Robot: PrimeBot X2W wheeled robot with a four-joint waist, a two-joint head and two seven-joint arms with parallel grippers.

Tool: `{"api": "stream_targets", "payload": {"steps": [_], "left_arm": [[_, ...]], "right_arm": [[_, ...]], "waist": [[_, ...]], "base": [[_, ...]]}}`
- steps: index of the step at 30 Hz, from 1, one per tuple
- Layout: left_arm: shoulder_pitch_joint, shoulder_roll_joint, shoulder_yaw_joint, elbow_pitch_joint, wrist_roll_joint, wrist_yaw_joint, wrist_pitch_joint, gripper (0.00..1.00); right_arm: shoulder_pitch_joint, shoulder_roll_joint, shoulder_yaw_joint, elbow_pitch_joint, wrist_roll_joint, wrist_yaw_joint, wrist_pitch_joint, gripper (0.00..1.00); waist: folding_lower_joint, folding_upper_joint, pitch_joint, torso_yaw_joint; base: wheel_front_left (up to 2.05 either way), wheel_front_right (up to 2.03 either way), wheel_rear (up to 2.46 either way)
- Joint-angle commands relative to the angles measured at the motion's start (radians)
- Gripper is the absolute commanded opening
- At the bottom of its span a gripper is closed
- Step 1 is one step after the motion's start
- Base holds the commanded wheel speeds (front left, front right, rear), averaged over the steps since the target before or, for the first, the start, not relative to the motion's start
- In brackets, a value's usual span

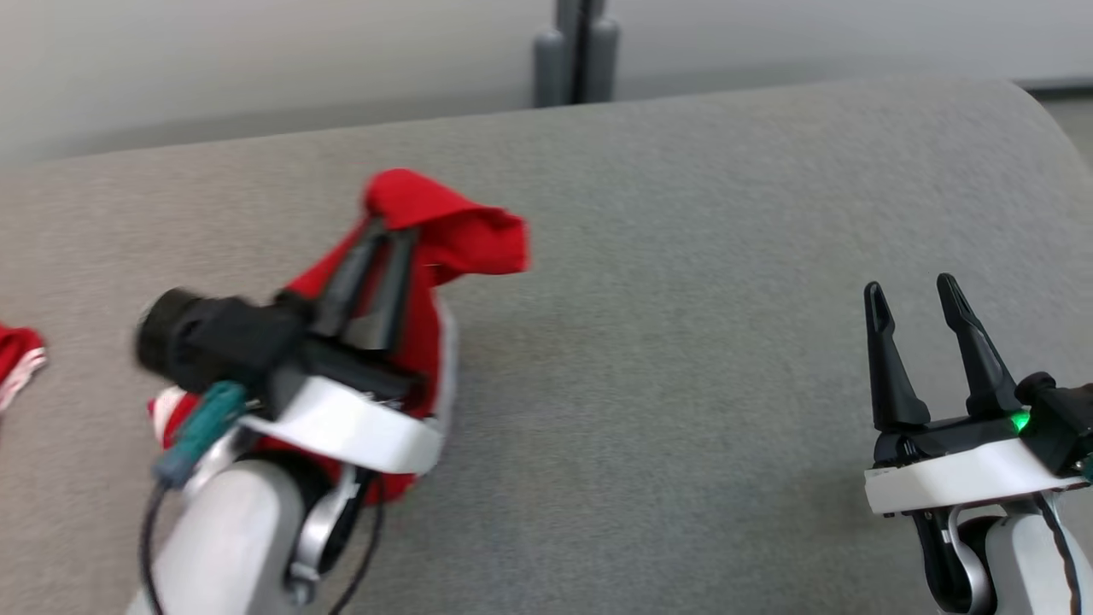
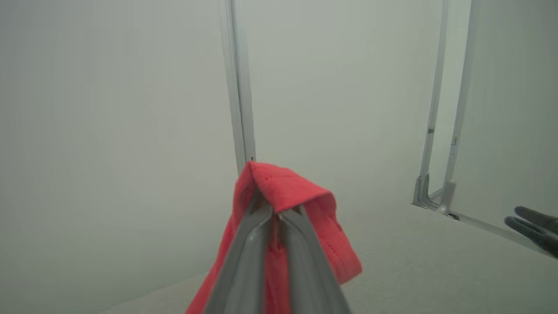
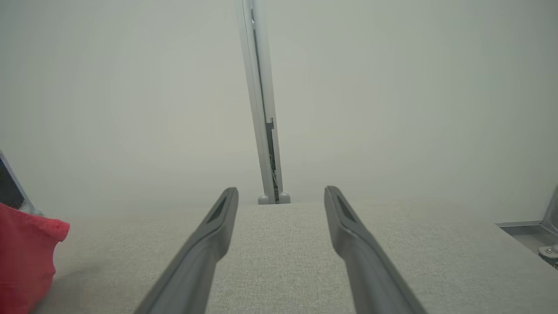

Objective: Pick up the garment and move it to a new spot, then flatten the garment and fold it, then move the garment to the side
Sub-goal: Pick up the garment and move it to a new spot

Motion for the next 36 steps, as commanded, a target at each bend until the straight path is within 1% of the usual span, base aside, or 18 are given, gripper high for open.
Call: {"api": "stream_targets", "payload": {"steps": [1, 5, 9, 10, 15, 17, 18, 19, 20, 21, 24, 28, 32, 36], "left_arm": [[-0.040, -0.013, -0.027, 0.019, 0.007, -0.021, 0.004, 0.00], [-0.113, -0.062, -0.128, 0.098, 0.018, -0.076, 0.031, 0.00], [-0.169, -0.111, -0.223, 0.205, 0.022, -0.126, 0.054, 0.00], [-0.209, -0.138, -0.291, 0.337, 0.016, -0.155, 0.068, 0.00], [-0.247, -0.153, -0.323, 0.504, -0.002, -0.173, 0.065, 0.00], [-0.252, -0.154, -0.325, 0.531, -0.006, -0.177, 0.062, 0.00], [-0.255, -0.156, -0.326, 0.554, -0.014, -0.177, 0.061, 0.15], [-0.258, -0.159, -0.326, 0.573, -0.020, -0.178, 0.059, 0.36], [-0.266, -0.160, -0.327, 0.587, -0.024, -0.180, 0.055, 0.97], [-0.274, -0.161, -0.329, 0.598, -0.028, -0.180, 0.048, 1.00], [-0.277, -0.163, -0.333, 0.619, -0.037, -0.183, 0.023, 1.00], [-0.263, -0.166, -0.330, 0.612, -0.054, -0.180, -0.026, 1.00], [-0.233, -0.160, -0.315, 0.587, -0.070, -0.167, -0.068, 1.00], [-0.216, -0.150, -0.281, 0.563, -0.090, -0.145, -0.103, 1.00]], "right_arm": [[-0.012, 0.000, -0.003, 0.001, 0.007, 0.002, -0.012, 1.00], [-0.026, 0.009, -0.003, 0.015, 0.017, 0.002, -0.024, 1.00], [-0.036, 0.017, -0.007, 0.025, 0.029, 0.002, -0.035, 1.00], [-0.048, 0.021, 0.006, 0.041, 0.043, 0.002, -0.040, 1.00], [-0.069, 0.022, 0.023, 0.054, 0.067, 0.002, -0.046, 1.00], [-0.074, 0.022, 0.024, 0.052, 0.072, 0.002, -0.045, 1.00], [-0.077, 0.022, 0.024, 0.050, 0.078, 0.002, -0.045, 1.00], [-0.079, 0.022, 0.024, 0.050, 0.083, 0.002, -0.045, 1.00], [-0.079, 0.022, 0.024, 0.049, 0.087, 0.002, -0.045, 1.00], [-0.079, 0.022, 0.023, 0.049, 0.089, 0.002, -0.045, 1.00], [-0.076, 0.022, 0.018, 0.053, 0.092, 0.002, -0.046, 1.00], [-0.070, 0.022, 0.013, 0.060, 0.077, 0.002, -0.045, 1.00], [-0.060, 0.022, -0.004, 0.063, 0.054, 0.002, -0.045, 1.00], [-0.049, 0.021, -0.018, 0.065, 0.031, 0.002, -0.045, 1.00]], "waist": [[0.0000, 0.0000, 0.067, -0.083], [0.0000, 0.0000, 0.114, -0.146], [0.0000, 0.0000, 0.160, -0.190], [0.0000, 0.0000, 0.203, -0.223], [0.0000, 0.0000, 0.240, -0.250], [0.0000, 0.0000, 0.243, -0.252], [0.0000, 0.0000, 0.247, -0.254], [0.0000, 0.0000, 0.249, -0.255], [0.0000, 0.0000, 0.250, -0.255], [0.0000, 0.0000, 0.251, -0.254], [0.0000, 0.0000, 0.244, -0.243], [0.0000, 0.0000, 0.213, -0.214], [0.0000, 0.0000, 0.176, -0.167], [0.0000, 0.0000, 0.143, -0.111]], "base": [[0.00, 0.00, 0.00], [0.00, 0.00, 0.00], [0.00, 0.00, 0.00], [0.00, 0.00, 0.00], [0.00, 0.00, 0.00], [0.00, 0.00, 0.00], [0.00, 0.00, 0.00], [0.00, 0.00, 0.00], [0.00, 0.00, 0.00], [0.00, 0.00, 0.00], [0.00, 0.00, 0.00], [0.00, 0.00, 0.00], [0.00, 0.00, 0.00], [0.00, 0.00, 0.00]]}}
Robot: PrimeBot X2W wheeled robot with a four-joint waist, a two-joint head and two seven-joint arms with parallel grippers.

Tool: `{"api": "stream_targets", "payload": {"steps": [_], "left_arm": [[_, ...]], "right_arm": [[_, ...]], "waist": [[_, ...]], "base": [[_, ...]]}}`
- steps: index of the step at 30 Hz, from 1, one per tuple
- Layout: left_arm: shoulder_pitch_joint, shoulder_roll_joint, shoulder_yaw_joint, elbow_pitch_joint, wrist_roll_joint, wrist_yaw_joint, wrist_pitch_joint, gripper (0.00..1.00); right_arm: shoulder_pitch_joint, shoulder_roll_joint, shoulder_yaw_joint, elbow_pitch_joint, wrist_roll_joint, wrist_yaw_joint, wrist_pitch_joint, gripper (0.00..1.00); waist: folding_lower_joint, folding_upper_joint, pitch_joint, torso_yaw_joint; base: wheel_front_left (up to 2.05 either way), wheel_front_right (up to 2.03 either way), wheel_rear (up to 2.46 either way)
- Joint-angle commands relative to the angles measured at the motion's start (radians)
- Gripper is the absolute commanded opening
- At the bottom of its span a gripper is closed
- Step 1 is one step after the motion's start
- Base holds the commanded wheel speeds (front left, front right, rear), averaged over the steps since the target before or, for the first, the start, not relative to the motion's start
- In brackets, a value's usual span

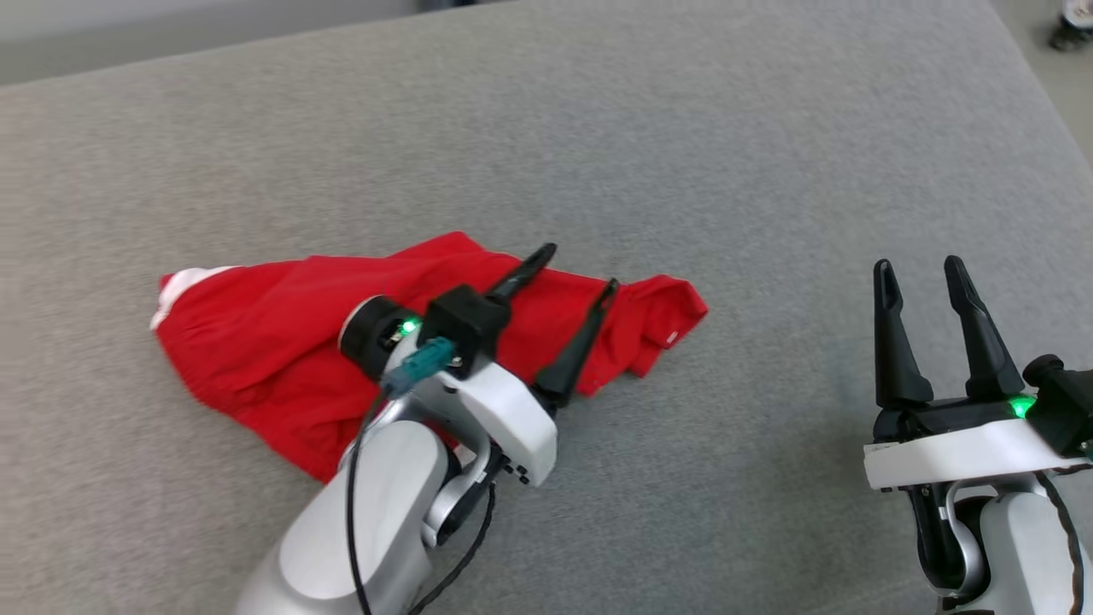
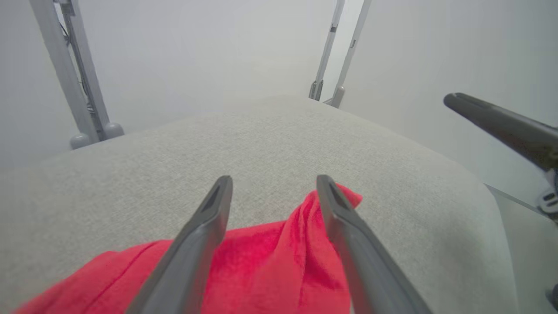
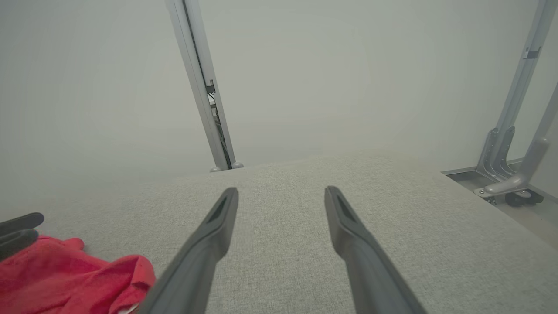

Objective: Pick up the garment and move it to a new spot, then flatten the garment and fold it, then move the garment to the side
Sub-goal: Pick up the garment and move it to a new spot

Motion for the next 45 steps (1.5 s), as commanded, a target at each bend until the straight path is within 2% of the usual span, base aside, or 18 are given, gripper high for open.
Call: {"api": "stream_targets", "payload": {"steps": [1, 8, 15, 23, 31, 45], "left_arm": [[0.010, 0.003, 0.011, -0.005, -0.013, 0.009, -0.010, 1.00], [0.068, 0.041, 0.123, -0.012, -0.069, 0.071, -0.105, 1.00], [0.154, 0.114, 0.252, -0.022, -0.120, 0.129, -0.162, 1.00], [0.269, 0.181, 0.361, -0.067, -0.150, 0.163, -0.186, 1.00], [0.366, 0.213, 0.381, -0.121, -0.129, 0.176, -0.191, 1.00], [0.507, 0.231, 0.360, -0.183, -0.139, 0.205, -0.160, 1.00]], "right_arm": [[0.011, -0.005, -0.004, 0.001, -0.009, 0.002, -0.007, 1.00], [0.021, -0.012, -0.012, 0.012, -0.028, 0.002, -0.007, 1.00], [0.041, -0.024, -0.015, 0.016, -0.037, 0.002, 0.004, 1.00], [0.080, -0.034, -0.029, 0.012, -0.043, 0.002, 0.022, 1.00], [0.120, -0.037, -0.028, 0.004, -0.049, 0.002, 0.041, 1.00], [0.245, -0.030, -0.037, -0.054, -0.046, 0.002, 0.101, 1.00]], "waist": [[0.0000, 0.0000, -0.033, 0.042], [0.0000, 0.0000, -0.086, 0.120], [0.0000, 0.0000, -0.123, 0.168], [0.0000, 0.0000, -0.165, 0.211], [0.0000, 0.0000, -0.206, 0.221], [0.0000, 0.0000, -0.318, 0.223]], "base": [[0.00, 0.00, 0.00], [0.00, 0.00, 0.00], [0.00, 0.00, 0.00], [0.00, 0.00, 0.00], [0.00, 0.00, 0.00], [0.00, 0.00, 0.00]]}}
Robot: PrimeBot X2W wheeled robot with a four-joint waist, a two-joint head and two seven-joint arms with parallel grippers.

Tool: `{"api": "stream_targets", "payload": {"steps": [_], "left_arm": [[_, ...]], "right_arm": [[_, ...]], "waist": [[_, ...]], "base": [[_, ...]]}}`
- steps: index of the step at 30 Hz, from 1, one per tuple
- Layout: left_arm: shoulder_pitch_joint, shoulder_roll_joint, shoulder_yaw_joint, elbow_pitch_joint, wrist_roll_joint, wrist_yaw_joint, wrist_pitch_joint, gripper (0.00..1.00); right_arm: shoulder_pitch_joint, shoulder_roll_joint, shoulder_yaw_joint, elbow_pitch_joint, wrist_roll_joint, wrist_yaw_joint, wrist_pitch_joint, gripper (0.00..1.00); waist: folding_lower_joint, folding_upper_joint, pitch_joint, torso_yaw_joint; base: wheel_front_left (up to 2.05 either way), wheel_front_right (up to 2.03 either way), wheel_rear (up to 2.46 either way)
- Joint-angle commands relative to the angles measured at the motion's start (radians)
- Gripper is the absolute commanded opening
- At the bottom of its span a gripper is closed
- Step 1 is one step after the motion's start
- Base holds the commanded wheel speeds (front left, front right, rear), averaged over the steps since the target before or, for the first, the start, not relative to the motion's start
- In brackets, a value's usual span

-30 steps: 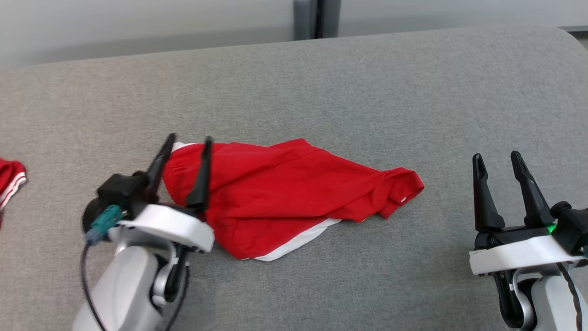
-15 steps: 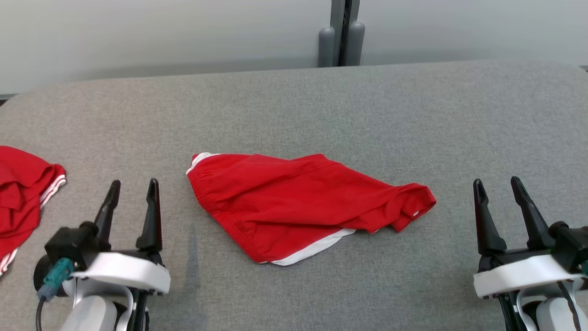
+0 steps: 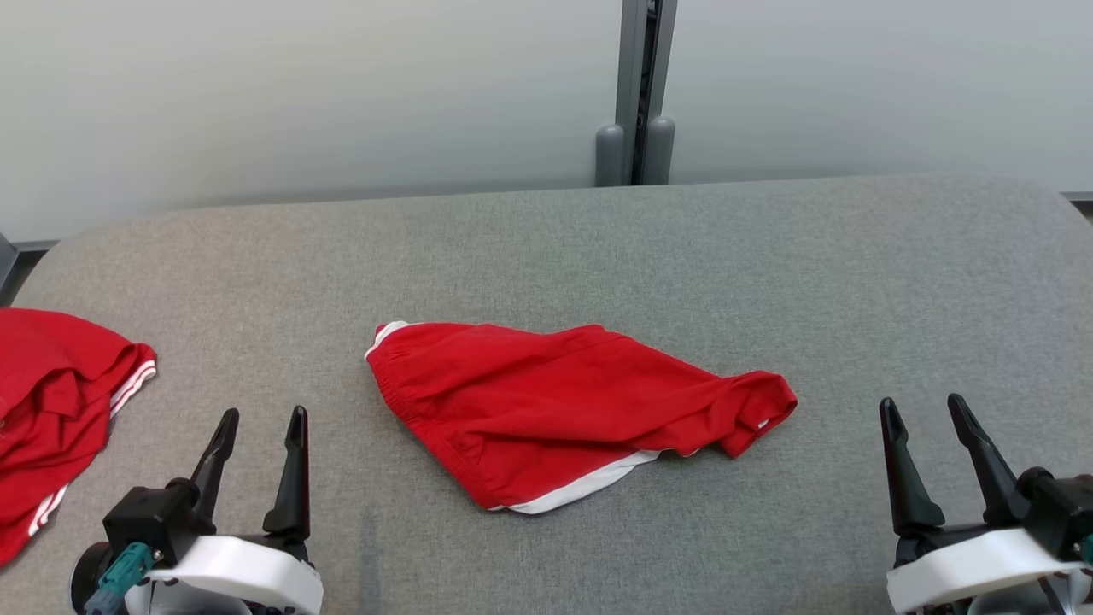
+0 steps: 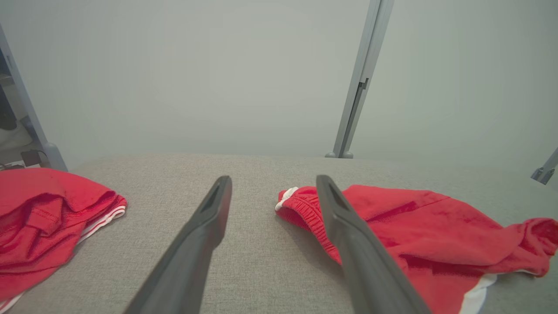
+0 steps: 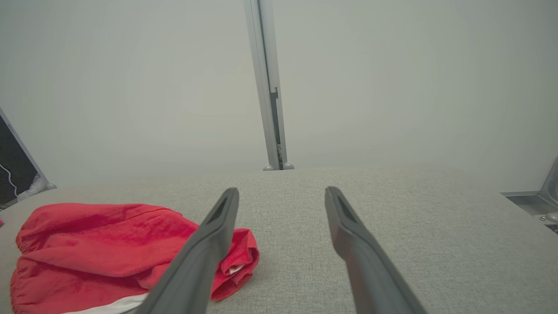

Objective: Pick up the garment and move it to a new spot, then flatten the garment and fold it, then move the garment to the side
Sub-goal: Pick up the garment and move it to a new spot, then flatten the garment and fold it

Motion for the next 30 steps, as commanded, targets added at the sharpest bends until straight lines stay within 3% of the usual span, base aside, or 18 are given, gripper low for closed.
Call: {"api": "stream_targets", "payload": {"steps": [1, 30], "left_arm": [[0.016, 0.007, 0.001, -0.010, -0.002, 0.008, 0.002, 1.00], [0.036, 0.020, -0.023, -0.030, -0.009, 0.033, 0.032, 1.00]], "right_arm": [[0.016, -0.003, -0.002, -0.010, 0.000, 0.002, 0.009, 1.00], [0.038, 0.013, -0.005, -0.040, -0.008, 0.002, 0.037, 1.00]], "waist": [[0.0000, 0.0000, -0.012, -0.004], [0.0000, 0.0000, -0.022, -0.011]], "base": [[0.00, 0.00, 0.00], [0.00, 0.00, 0.00]]}}
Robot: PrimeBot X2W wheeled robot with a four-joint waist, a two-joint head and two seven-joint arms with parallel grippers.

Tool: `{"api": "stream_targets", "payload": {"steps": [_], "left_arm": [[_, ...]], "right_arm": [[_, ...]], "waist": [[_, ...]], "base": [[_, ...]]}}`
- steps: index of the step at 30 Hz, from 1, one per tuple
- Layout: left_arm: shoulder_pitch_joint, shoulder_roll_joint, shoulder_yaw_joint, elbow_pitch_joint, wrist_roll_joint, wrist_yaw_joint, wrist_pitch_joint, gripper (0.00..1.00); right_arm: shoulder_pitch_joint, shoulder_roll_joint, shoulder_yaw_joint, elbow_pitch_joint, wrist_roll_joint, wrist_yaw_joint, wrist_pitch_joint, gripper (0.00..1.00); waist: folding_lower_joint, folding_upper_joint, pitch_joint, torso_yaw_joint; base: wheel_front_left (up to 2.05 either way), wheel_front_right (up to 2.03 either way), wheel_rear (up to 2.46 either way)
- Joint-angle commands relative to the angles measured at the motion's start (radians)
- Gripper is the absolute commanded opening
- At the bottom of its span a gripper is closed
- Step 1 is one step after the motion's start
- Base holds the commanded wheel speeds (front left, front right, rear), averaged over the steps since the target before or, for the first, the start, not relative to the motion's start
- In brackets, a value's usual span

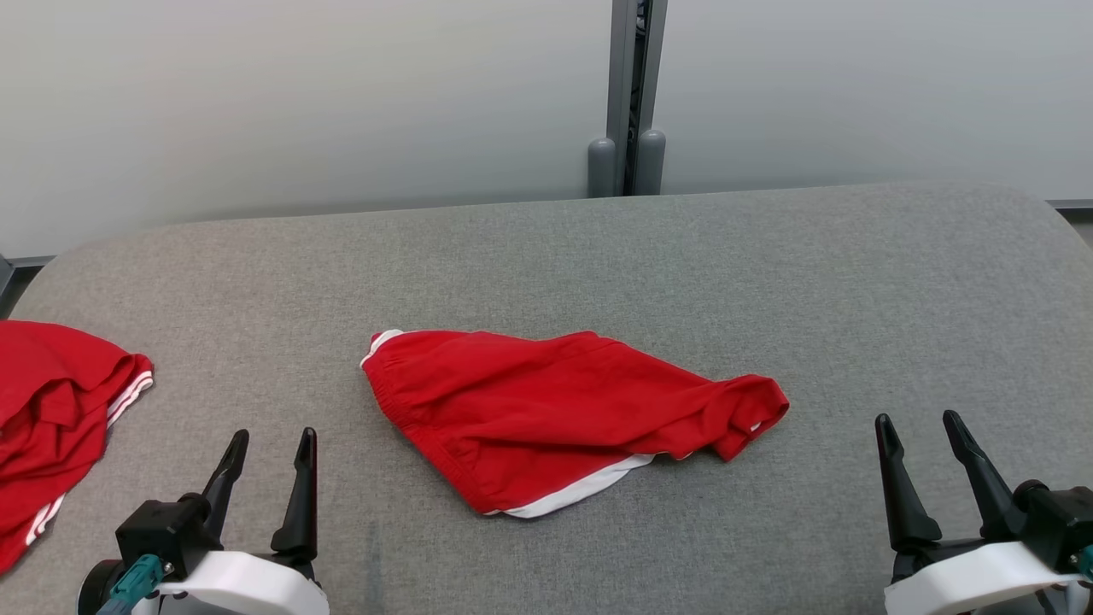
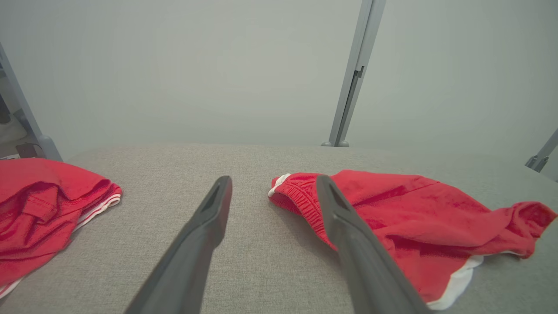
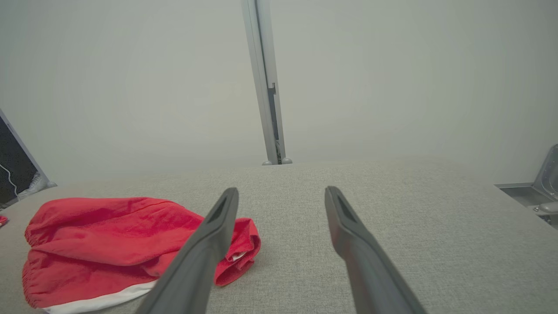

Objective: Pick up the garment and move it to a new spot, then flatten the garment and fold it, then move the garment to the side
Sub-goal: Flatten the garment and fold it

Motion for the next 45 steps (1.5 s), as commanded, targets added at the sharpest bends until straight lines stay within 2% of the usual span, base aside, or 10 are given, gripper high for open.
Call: {"api": "stream_targets", "payload": {"steps": [1, 7, 14, 22, 30, 31, 32, 33, 45], "left_arm": [[-0.005, 0.007, 0.000, 0.000, 0.000, 0.006, -0.005, 1.00], [-0.034, 0.005, -0.006, -0.001, 0.006, 0.001, -0.007, 1.00], [-0.079, -0.005, -0.020, 0.007, 0.010, -0.012, -0.017, 1.00], [-0.128, -0.035, -0.031, 0.036, 0.014, -0.030, -0.042, 1.00], [-0.166, -0.057, -0.030, 0.067, 0.025, -0.045, -0.060, 1.00], [-0.170, -0.058, -0.028, 0.069, 0.025, -0.046, -0.061, 1.00], [-0.173, -0.058, -0.026, 0.071, 0.026, -0.048, -0.063, 1.00], [-0.175, -0.058, -0.024, 0.073, 0.027, -0.050, -0.063, 1.00], [-0.174, -0.054, -0.017, 0.084, 0.034, -0.054, -0.068, 1.00]], "right_arm": [[-0.008, 0.000, 0.000, 0.005, -0.004, 0.002, -0.004, 1.00], [-0.031, -0.005, 0.008, 0.022, 0.004, 0.002, -0.009, 1.00], [-0.077, -0.032, 0.023, 0.056, 0.012, 0.002, -0.003, 1.00], [-0.157, -0.072, 0.050, 0.176, 0.034, 0.002, 0.004, 1.00], [-0.226, -0.084, 0.080, 0.294, 0.056, 0.002, -0.034, 1.00], [-0.233, -0.085, 0.084, 0.305, 0.060, 0.002, -0.036, 0.73], [-0.239, -0.086, 0.088, 0.314, 0.064, 0.002, -0.040, 0.09], [-0.246, -0.087, 0.094, 0.322, 0.067, 0.002, -0.044, 0.00], [-0.245, -0.097, 0.179, 0.301, 0.075, 0.002, -0.059, 0.00]], "waist": [[0.0000, 0.0000, 0.002, 0.001], [0.0000, 0.0000, 0.028, 0.017], [0.0000, 0.0000, 0.085, 0.065], [0.0000, 0.0000, 0.166, 0.117], [0.0000, 0.0000, 0.206, 0.134], [0.0000, 0.0000, 0.208, 0.133], [0.0000, 0.0000, 0.209, 0.132], [0.0000, 0.0000, 0.210, 0.130], [0.0000, 0.0000, 0.201, 0.082]], "base": [[0.00, 0.00, 0.00], [0.00, 0.00, 0.00], [0.00, 0.00, 0.00], [0.00, 0.00, 0.00], [0.00, 0.00, 0.00], [0.00, 0.00, 0.00], [0.00, 0.00, 0.00], [0.00, 0.00, 0.00], [0.00, 0.00, 0.00]]}}
